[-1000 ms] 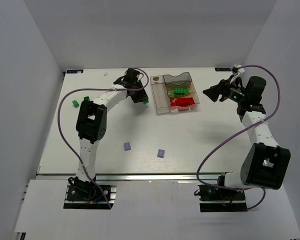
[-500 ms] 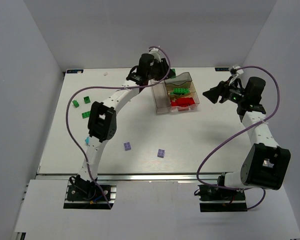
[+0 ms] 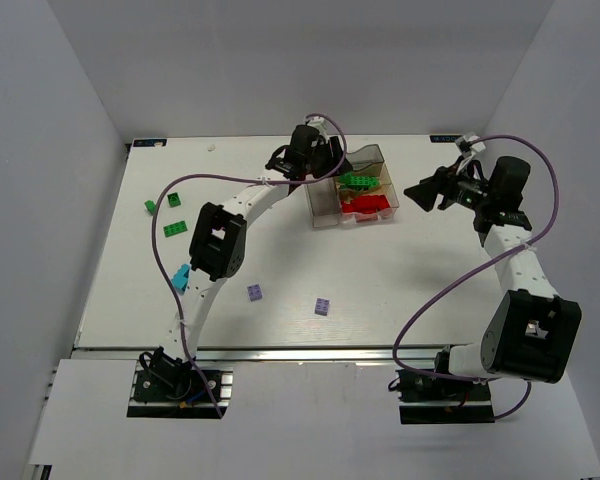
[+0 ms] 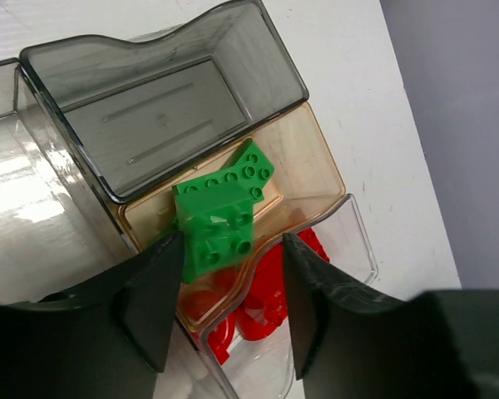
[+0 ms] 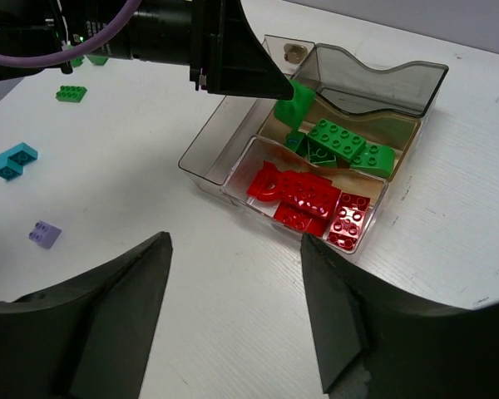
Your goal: Sort the legos into containers by color
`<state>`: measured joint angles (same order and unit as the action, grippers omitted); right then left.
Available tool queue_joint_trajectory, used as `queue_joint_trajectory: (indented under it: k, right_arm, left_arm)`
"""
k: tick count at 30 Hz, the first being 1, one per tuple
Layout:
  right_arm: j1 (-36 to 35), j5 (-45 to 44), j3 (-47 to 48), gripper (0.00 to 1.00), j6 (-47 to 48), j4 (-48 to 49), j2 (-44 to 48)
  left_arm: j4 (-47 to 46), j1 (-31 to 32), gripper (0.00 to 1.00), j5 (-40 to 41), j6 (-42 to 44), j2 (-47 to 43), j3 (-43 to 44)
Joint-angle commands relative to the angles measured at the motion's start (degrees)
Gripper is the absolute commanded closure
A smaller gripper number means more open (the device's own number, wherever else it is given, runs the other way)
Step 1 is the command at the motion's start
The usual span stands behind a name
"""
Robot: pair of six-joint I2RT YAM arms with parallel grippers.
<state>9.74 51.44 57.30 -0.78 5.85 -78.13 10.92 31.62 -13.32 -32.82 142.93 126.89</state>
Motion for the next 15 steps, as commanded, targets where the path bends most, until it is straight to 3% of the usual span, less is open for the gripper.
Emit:
queue_joint_trajectory:
  k: [1, 6, 9, 10, 11, 12, 13, 14, 15]
  right_arm:
    - [-0.07, 3.05, 0.53, 0.3, 3.23, -0.04, 0.43]
    - [-0.77, 5.33, 1.76, 0.23, 6.66, -1.89, -0.53]
    - [-1.56, 5.69, 3.34, 0.24, 9.99, -4.69, -1.06]
    - [-2.09, 5.69, 3.78, 0.29, 12.35, -5.49, -1.15]
    - [-2.26, 5.08, 4.66, 0.34, 13.68, -7.93, -1.15]
    - [-3.05, 5.07, 5.1, 0.39, 15.09, -8.91, -1.15]
    - [-3.84, 4.55, 5.45, 0.56, 16.49, -9.79, -1.24]
    - [-4.98, 4.11, 6.24, 0.65, 18.94, -10.76, -1.59]
    - [-5.51, 3.32, 6.77, 0.8, 19.93, -12.42, -1.76]
  left_arm:
    - [-1.16, 0.29, 0.37, 0.23, 0.47, -4.59, -0.41]
    - [-1.34, 0.29, 0.33, -0.3, 0.56, -5.21, 1.34]
    - [-1.07, -0.33, 0.38, -0.3, 0.47, -6.78, 1.43]
    - [-1.25, -1.02, 0.44, -0.04, 0.39, -9.58, 0.56]
    - [-1.25, -1.73, 0.64, 0.4, 0.3, -11.26, -2.41]
    - [-0.81, -1.73, 0.76, 1.36, 0.3, -13.54, -4.7]
    - [-0.03, -2.78, 0.87, 4.85, 0.21, -18.87, -7.07]
    - [0.85, -4.18, 1.0, 6.36, 0.38, -21.7, -9.79]
    - [2.77, -5.15, 1.0, 8.38, 0.39, -24.78, -16.0]
